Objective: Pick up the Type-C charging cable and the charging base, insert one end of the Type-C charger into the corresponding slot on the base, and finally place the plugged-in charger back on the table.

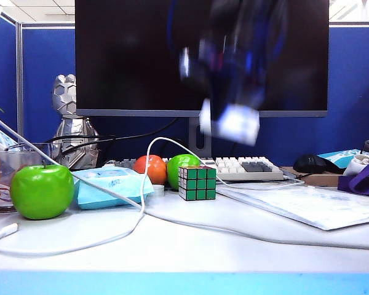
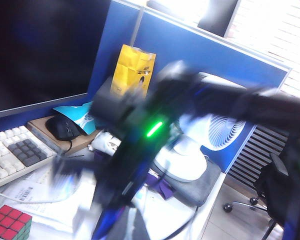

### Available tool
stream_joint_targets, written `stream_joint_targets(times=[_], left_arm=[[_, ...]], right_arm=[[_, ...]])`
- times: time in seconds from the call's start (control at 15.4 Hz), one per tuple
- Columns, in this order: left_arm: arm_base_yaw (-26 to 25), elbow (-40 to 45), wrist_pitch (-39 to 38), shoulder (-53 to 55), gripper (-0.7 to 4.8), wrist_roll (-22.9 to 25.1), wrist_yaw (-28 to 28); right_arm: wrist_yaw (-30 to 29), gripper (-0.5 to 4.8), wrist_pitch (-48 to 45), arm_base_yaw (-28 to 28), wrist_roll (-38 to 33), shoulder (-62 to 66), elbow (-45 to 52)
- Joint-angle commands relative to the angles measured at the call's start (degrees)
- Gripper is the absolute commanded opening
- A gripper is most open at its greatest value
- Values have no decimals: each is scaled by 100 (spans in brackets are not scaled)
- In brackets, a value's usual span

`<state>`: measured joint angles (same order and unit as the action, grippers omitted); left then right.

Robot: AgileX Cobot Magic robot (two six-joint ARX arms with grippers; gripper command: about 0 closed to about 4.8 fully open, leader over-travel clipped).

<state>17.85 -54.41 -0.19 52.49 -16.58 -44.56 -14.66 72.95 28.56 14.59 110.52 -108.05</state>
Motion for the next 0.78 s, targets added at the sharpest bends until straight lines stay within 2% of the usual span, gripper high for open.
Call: stream_joint_targets(times=[0.06,0.19,0.39,0.78], left_arm=[[2,-17,-52,0,-5,7,-26],[2,-17,-101,0,-5,7,-26],[2,-17,-103,0,-5,9,-26],[2,-17,-284,46,-5,11,-70]], right_arm=[[-374,-1,-214,7,7,-721,-175],[-761,-1,-385,4,24,-1521,-238],[-767,-1,-557,7,131,-2452,-232],[-949,-1,-1491,7,299,-3571,-232]])
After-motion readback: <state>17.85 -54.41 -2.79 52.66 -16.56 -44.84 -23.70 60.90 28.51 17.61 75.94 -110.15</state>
